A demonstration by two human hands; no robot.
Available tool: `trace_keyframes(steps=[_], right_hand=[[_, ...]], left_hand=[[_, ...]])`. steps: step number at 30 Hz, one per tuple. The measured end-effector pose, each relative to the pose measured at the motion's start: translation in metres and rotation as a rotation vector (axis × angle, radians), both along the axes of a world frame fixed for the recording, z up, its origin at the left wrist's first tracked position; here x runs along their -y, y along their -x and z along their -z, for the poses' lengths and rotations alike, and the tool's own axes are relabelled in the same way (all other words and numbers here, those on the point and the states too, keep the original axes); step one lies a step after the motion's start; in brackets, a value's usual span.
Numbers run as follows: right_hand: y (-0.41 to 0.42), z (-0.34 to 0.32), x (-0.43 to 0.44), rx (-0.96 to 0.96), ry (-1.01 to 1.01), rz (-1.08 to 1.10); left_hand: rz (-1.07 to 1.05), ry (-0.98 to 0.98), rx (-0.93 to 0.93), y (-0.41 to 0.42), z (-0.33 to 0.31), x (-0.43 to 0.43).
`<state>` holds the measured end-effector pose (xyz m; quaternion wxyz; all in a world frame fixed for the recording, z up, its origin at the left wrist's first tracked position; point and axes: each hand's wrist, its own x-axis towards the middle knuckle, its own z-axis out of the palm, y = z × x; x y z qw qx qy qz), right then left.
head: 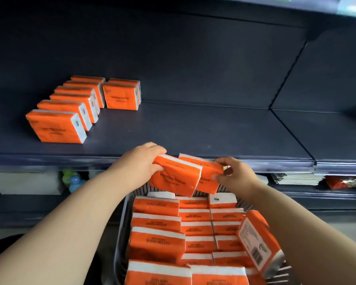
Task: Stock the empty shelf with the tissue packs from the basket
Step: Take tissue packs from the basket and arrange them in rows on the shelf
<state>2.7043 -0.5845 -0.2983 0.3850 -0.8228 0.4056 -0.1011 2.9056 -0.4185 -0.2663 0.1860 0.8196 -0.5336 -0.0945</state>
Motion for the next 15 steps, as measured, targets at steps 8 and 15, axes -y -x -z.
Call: trace_keyframes(steps=[8,15], right_hand=[[-0.013,-0.029,0.007,0.198,0.041,0.016],[-0.053,-0.039,0.015,0.184,0.120,0.071]], left_hand=[[-0.042,0.199,-0.029,-0.028,-0.025,-0.009],[-0.147,0.303,0.037,-0.056,-0.035,-0.009]])
